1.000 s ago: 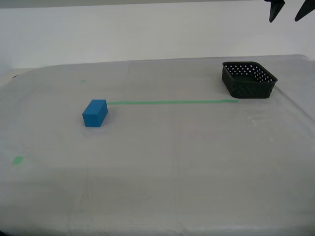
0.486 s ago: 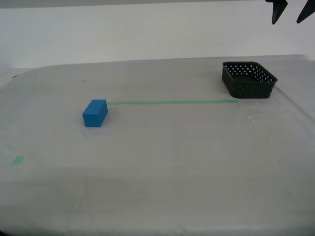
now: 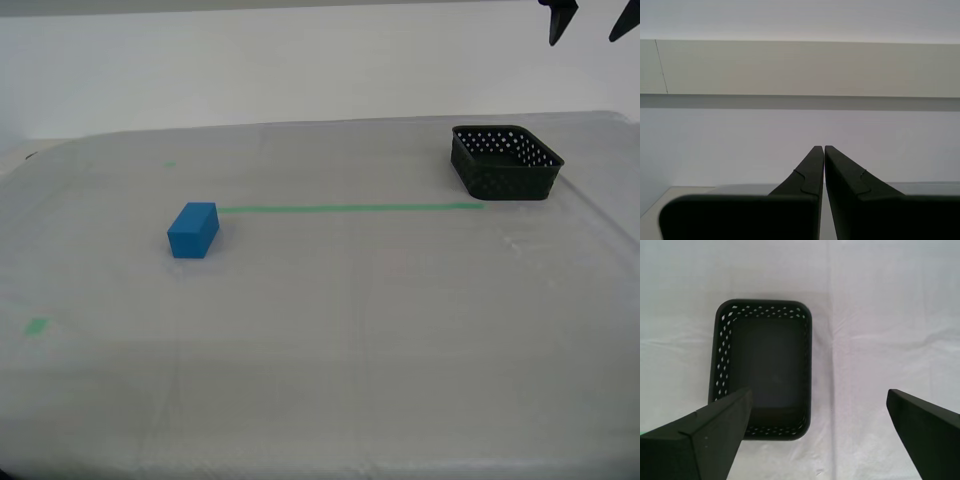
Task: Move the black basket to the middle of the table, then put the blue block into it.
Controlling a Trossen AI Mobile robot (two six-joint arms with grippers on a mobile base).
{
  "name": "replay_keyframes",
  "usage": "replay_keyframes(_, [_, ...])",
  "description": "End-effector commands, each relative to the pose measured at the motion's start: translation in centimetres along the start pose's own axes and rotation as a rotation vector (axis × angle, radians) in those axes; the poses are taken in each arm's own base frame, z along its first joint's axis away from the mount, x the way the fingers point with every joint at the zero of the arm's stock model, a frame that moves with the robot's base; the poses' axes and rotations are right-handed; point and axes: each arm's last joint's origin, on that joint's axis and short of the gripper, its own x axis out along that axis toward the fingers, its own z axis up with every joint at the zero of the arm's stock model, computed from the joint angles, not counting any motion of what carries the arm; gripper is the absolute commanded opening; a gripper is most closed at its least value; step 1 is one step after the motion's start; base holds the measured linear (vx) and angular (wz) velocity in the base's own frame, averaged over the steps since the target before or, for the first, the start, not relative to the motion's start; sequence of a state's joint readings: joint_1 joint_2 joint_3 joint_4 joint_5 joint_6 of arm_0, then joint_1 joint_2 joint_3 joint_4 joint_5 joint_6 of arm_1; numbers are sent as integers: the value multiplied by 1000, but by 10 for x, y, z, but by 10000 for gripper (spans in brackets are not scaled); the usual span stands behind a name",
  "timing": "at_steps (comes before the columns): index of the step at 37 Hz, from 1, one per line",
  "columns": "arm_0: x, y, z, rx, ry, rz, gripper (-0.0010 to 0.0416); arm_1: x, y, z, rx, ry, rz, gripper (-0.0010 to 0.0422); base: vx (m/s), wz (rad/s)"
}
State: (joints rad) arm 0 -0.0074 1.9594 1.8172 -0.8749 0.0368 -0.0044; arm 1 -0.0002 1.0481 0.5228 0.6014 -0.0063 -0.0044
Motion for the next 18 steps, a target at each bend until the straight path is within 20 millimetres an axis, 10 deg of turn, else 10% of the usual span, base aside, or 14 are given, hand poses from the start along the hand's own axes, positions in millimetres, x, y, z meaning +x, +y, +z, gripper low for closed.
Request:
replay_keyframes(1, [-1, -1, 2, 6, -18, -25, 392, 0, 0, 1, 2, -6, 0, 0, 0, 0])
replay_keyframes(18, [46, 1, 0, 22, 49, -22, 390, 0, 0, 1, 2, -6, 0, 0, 0, 0])
